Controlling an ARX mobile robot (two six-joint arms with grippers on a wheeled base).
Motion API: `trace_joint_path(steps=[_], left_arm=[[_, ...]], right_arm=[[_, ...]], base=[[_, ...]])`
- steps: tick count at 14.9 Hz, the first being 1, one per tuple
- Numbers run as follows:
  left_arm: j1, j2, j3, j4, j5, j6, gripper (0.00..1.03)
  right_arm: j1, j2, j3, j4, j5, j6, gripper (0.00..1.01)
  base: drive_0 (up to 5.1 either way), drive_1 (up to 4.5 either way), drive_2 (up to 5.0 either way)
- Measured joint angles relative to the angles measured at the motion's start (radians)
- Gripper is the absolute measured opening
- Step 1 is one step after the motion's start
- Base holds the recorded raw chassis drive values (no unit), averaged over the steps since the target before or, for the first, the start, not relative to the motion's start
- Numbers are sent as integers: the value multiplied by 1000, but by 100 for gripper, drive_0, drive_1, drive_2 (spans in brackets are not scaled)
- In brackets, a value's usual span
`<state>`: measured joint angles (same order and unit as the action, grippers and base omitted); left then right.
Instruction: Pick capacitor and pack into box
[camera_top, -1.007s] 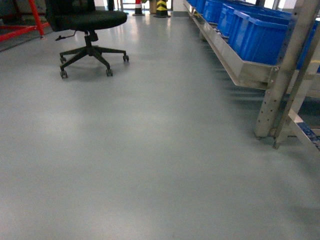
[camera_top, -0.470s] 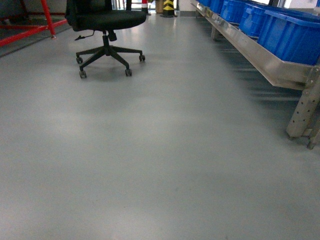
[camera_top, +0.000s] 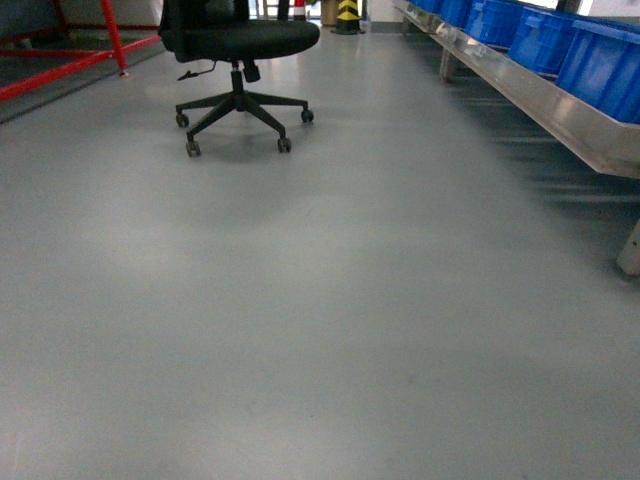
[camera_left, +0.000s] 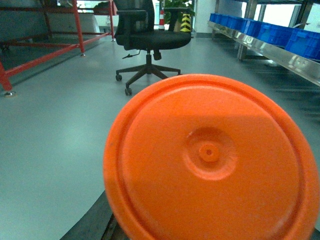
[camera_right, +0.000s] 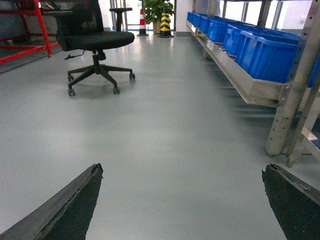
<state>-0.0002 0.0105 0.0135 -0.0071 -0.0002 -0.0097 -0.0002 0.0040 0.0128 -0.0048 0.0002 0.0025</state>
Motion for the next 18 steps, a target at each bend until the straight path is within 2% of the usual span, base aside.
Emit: trace_joint_path(steps=[18], left_arm=[[0,0,0,1,0,0,44]], right_arm=[[0,0,0,1,0,0,98]], base=[[-504,241,241]])
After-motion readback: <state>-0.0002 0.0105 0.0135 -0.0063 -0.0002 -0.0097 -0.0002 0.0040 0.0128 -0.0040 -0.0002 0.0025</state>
